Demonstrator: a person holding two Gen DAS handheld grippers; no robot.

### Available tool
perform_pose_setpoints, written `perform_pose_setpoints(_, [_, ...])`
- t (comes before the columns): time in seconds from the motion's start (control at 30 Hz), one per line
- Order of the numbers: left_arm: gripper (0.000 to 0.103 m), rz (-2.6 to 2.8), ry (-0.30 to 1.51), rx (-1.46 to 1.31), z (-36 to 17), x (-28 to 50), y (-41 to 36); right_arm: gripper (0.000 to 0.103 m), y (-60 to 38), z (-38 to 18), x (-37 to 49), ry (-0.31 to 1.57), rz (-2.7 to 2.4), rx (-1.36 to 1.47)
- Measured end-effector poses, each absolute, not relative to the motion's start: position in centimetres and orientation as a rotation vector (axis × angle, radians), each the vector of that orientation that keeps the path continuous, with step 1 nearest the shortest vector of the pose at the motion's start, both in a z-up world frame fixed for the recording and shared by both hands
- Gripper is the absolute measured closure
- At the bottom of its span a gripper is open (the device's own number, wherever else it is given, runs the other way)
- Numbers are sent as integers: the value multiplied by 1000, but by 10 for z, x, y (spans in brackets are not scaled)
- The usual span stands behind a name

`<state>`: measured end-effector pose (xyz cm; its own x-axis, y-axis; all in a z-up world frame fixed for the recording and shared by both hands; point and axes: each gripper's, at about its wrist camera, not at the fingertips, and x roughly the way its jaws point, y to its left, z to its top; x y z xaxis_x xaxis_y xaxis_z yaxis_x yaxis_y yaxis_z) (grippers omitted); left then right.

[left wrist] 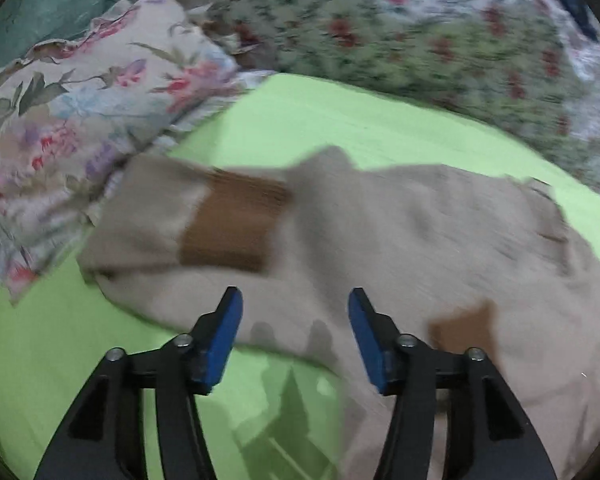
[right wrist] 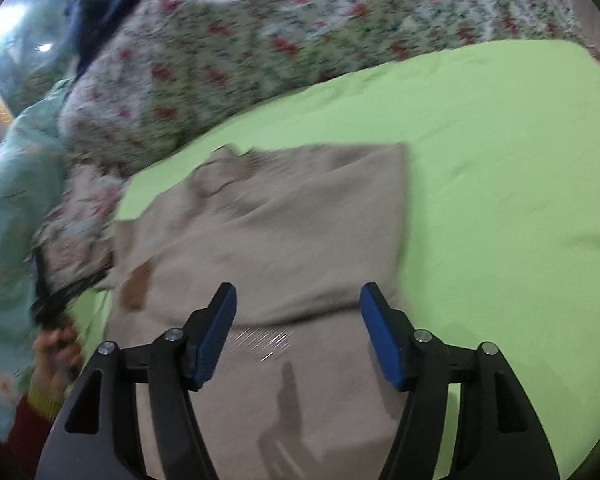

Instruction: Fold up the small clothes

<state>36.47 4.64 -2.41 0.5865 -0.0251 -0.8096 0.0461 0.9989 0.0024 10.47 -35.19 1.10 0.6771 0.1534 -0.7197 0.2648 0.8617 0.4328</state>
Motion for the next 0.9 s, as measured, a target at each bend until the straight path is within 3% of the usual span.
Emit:
perform_pose_setpoints(0.07, [32,-23,966,34,-31,385,57,35,-342,5,102,856,-46,569])
perform_pose_setpoints(0.2, [35,32,1024,30,-54,422,74,35,-332,-9,96,907,-33,603])
perform_pose_setpoints(0.3, [70,37,985,25,-54,427,84,35,-331,-10,92,916,-40,605])
perform_pose_setpoints(0.33, [93,23,979,2,-50,426,88,35,-332,-9,91,913,-45,601])
perform_pose_setpoints(0.9, [96,-160,772,-139,54,344,43,35,-337,8,65,829,-23,630])
